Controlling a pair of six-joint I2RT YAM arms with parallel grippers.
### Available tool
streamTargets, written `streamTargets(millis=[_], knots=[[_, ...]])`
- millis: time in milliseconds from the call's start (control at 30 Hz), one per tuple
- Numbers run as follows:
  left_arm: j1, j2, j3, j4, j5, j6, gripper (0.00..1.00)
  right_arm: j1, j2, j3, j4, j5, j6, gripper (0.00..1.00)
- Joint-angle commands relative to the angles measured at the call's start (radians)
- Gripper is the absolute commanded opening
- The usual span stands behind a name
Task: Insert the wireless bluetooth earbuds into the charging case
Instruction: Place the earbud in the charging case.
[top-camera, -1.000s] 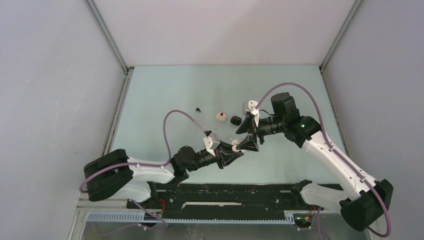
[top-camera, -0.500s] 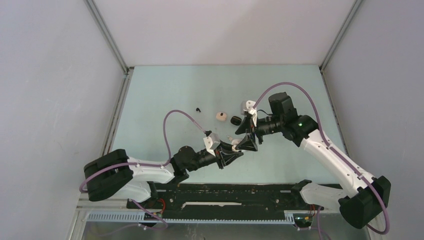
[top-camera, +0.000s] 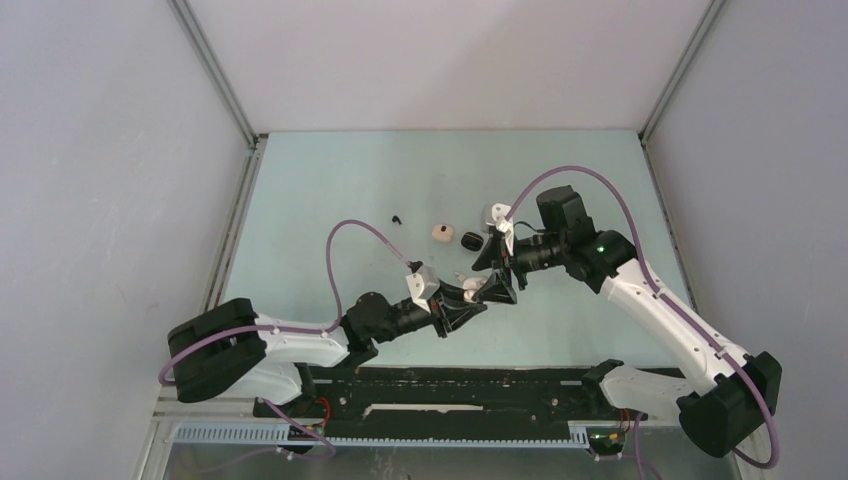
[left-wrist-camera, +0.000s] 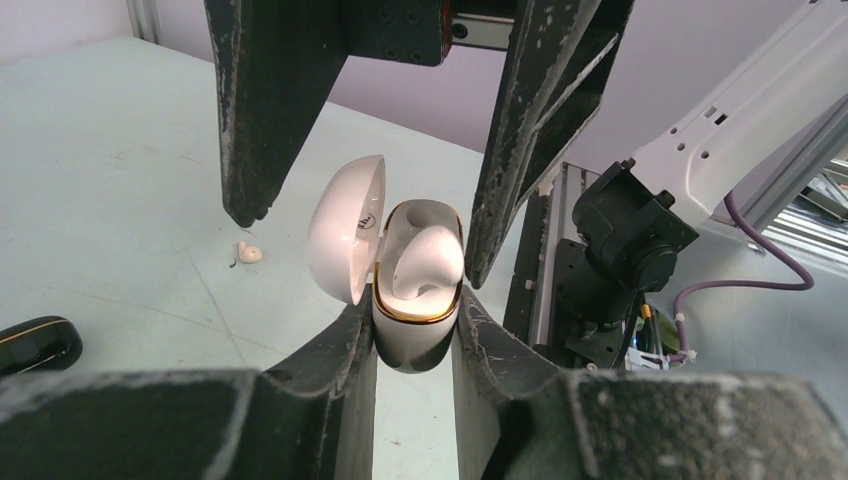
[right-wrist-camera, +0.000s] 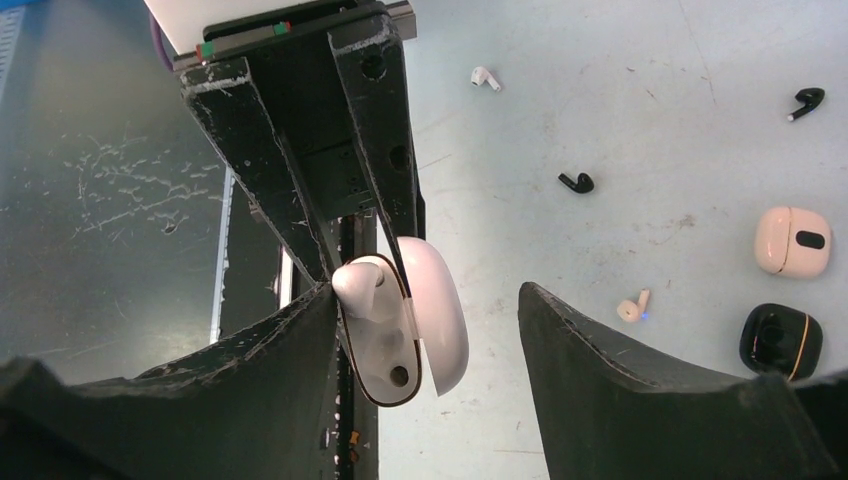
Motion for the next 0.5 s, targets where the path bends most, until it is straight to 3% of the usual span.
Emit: streamTargets(millis=[0,300,467], knots=[[-0.001,-0.019,-0.003,0.090,0.017,0.019,0.00,0.001,0.000,0.040,-0.016,0.011,-0.036,0.69],[-0.001,-0.017,-0.009,0.096,0.012,0.018,0.00,0.001,-0.012,0.040,-0.036,-0.014,-0.052,0.70],[-0.001,-0.023,-0.016,0.092,-0.001,0.017,0.00,-0.038,-0.070,0.070,-0.082,-0.124,-0.064,0.71]])
